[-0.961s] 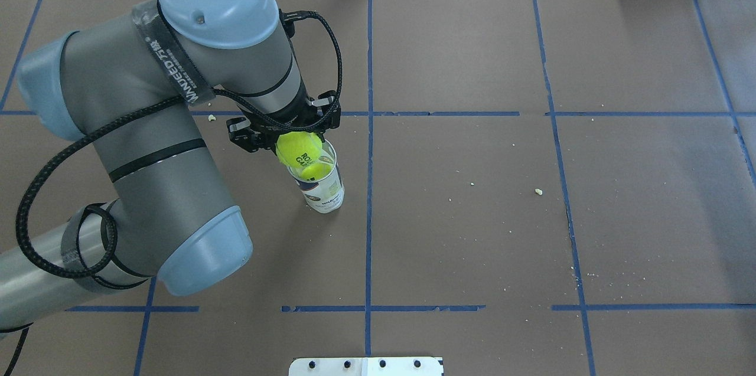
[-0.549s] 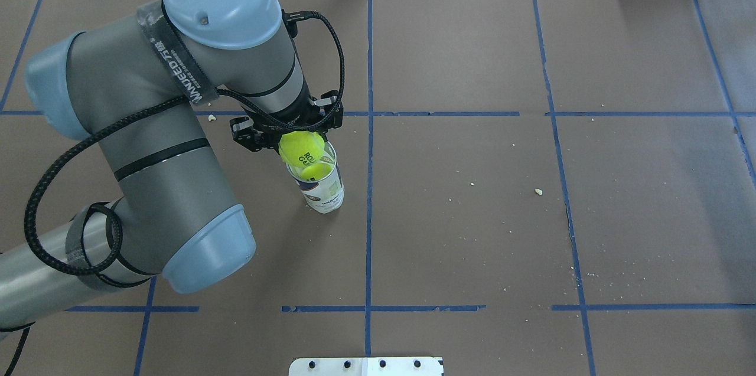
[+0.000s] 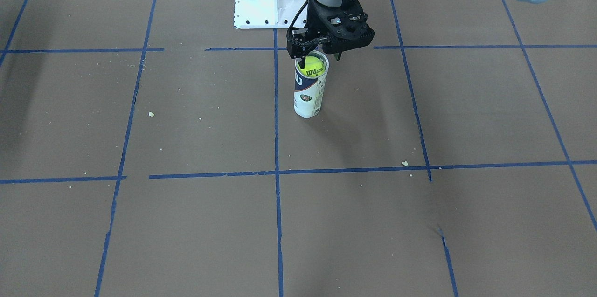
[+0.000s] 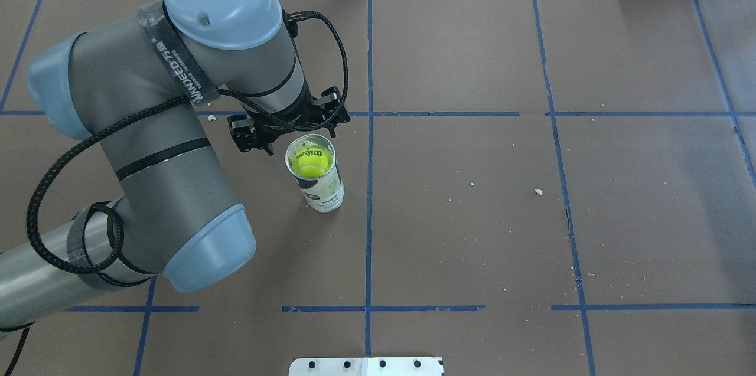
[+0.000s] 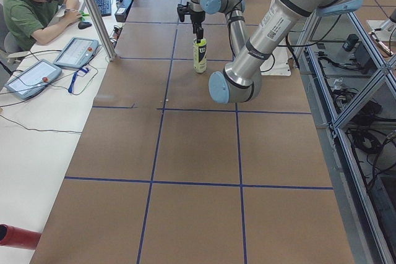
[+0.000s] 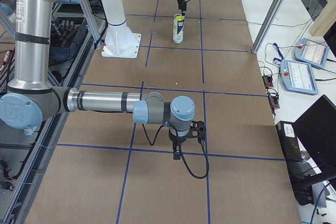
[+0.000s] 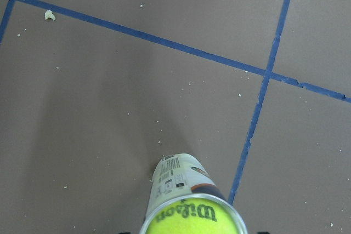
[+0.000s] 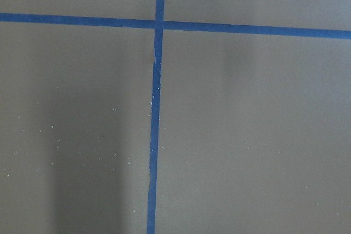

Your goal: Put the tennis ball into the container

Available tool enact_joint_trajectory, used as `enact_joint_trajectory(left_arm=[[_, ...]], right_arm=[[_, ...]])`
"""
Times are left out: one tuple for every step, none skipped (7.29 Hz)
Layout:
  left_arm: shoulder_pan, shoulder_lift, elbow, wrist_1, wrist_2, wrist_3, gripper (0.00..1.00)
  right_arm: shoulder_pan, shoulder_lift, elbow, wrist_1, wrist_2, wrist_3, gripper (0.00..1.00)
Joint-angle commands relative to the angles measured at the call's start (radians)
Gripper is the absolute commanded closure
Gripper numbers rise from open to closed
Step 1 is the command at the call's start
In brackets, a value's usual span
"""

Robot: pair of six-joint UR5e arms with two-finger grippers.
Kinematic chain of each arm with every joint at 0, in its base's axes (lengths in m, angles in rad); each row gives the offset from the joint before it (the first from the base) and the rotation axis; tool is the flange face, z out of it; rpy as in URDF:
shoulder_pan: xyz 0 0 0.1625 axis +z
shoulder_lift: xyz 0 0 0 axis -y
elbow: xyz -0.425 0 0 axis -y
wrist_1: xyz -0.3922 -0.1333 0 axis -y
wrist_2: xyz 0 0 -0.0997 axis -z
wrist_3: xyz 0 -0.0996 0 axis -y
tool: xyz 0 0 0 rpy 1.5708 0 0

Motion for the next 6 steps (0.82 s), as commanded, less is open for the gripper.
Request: enact_joint_trajectory(left_arm=[[-0.002, 0.003, -0.003, 0.001, 0.002, 0.003, 0.01], [-0.005, 0.018, -0.015, 0.000, 0.002, 0.017, 0.01], [-0.012, 0.044, -0.040, 0.000, 0.002, 0.094, 0.01], [-0.023, 0.118, -0.101, -0.008, 0.001, 0.201, 0.01], [-0.093, 0.197, -0.139, -0.052, -0.008, 0.306, 0.01], [-0.171, 0.263, -0.149, -0.081, -0.015, 0.419, 0.01]], right_arm=[[0.000, 0.000, 0.000, 0.000, 0.000, 0.000, 0.00], [0.000, 0.000, 0.000, 0.000, 0.000, 0.000, 0.00], [0.000, 0.000, 0.000, 0.000, 0.000, 0.000, 0.00], [0.000, -0.001, 0.000, -0.001, 0.000, 0.000, 0.00], [0.000, -0.001, 0.001, 0.000, 0.000, 0.000, 0.00], [0.000, -0.001, 0.000, 0.000, 0.000, 0.000, 0.00]])
